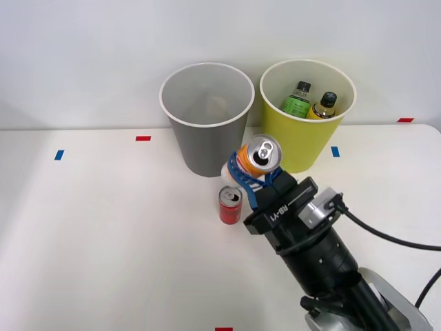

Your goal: Put cans in the gray bin, plastic bottles in the light green bin

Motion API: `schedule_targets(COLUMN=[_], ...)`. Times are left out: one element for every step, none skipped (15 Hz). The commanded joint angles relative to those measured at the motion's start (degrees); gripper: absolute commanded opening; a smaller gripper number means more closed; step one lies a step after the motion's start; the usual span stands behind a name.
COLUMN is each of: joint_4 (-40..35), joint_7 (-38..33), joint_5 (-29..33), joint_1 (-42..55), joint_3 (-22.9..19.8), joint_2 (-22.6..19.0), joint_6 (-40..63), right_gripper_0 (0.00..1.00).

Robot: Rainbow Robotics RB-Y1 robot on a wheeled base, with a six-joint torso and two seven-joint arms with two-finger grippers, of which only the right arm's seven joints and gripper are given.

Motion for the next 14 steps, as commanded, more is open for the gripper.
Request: schedule_targets(joint_4=[-0.16,-0.16,-0.08,-0.16,-0.16,-0.08,-0.16,-0.08,-0.08,-0.08,0.45,1.68,5.99,11.09], joint_7=[-1.03,-1.12,-1.12,-1.12,-1.12,-1.12,-1.21,-1.21,-1.3,-1.38,-1.47,-1.47,-1.65,-1.74], joint_5=[-1.57,-2.89,-3.94,-4.12,-4.12,-4.12,-4.21,-4.47,-4.82,-4.82,-4.91,-5.0,-5.17,-5.17], joint_1=[-4.59,-6.44,-8.55,-11.27,-13.03,-14.88,-16.19,-17.51,-18.83,-20.85,-22.52,-24.19,-26.92,-29.64], joint_3=[-1.7,-1.7,-2.31,-3.8,-4.95,-6.27,-7.14,-7.94,-8.29,-8.73,-9.17,-9.43,-9.61,-9.87], joint_2=[2.95,3.39,4.27,5.94,7.08,8.31,9.1,9.98,10.51,11.04,11.48,11.83,12.8,14.03], joint_6=[3.28,4.33,6.27,9.61,12.51,15.58,17.96,20.33,22.7,26.57,29.73,30.53,28.94,25.87], right_gripper_0=[0.0,0.0,0.0,0.0,0.0,0.0,0.0,0.0,0.0,0.0,0.0,0.0,0.0,0.0])
